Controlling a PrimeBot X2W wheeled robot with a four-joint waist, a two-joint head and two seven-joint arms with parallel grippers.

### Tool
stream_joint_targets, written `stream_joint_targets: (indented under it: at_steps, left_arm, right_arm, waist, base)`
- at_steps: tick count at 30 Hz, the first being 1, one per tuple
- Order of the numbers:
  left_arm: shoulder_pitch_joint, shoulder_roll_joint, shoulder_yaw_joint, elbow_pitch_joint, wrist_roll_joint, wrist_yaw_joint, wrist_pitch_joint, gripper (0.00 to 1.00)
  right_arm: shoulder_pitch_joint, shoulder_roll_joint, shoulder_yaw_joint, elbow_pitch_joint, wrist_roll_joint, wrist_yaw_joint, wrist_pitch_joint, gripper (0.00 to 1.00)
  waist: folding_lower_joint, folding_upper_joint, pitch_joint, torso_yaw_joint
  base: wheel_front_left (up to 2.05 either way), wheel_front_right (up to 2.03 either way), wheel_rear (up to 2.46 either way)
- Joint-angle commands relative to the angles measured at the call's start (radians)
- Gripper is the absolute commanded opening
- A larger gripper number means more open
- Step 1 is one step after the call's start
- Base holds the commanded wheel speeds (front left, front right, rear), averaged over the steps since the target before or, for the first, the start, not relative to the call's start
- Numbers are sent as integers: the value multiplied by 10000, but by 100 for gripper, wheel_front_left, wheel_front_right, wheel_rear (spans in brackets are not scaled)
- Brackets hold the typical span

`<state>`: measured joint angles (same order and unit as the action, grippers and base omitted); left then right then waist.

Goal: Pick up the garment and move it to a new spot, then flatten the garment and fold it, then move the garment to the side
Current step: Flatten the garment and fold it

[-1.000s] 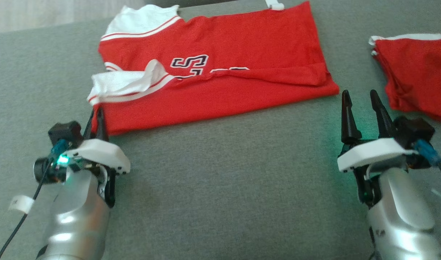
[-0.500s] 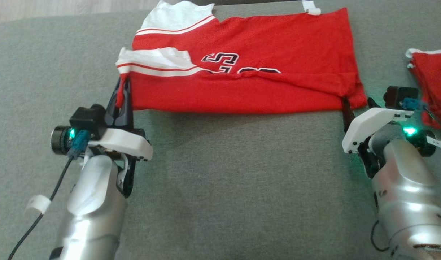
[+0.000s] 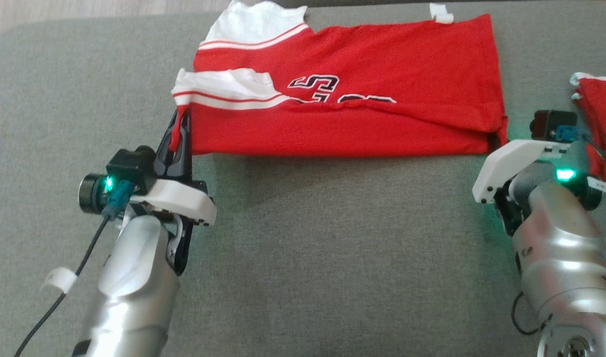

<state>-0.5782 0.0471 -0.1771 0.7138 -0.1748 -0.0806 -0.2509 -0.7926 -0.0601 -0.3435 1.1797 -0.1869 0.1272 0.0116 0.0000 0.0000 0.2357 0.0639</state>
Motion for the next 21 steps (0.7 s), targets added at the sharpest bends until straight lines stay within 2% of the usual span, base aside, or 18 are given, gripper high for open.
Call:
stream_joint_targets:
  at_steps: [1, 7, 13, 21]
  left_arm:
    - [-139, 284, 326, -250, 54, 14, -108, 0]
    - [520, 552, 482, 363, -21, 47, -108, 0]
    - [1653, 848, 536, 938, -134, -8, -108, 0]
    - [2829, 1184, 710, 1190, -448, 15, 144, 0]
  right_arm:
    - [-63, 99, 132, -52, -70, 35, -82, 0]
    - [110, 99, 507, 663, 369, 35, -697, 0]
    - [647, 99, 1862, 1036, 1478, 35, -664, 0]
    - [1315, 99, 3961, 941, 3371, 35, -217, 0]
  waist:
    - [0, 0, -118, -67]
    - [0, 0, -1090, -441]
    - [0, 0, -2292, -887]
    - [0, 0, -3079, -1488]
  base:
    - [0, 0, 0]
    - [0, 0, 0]
    - [0, 0, 0]
    - [0, 0, 0]
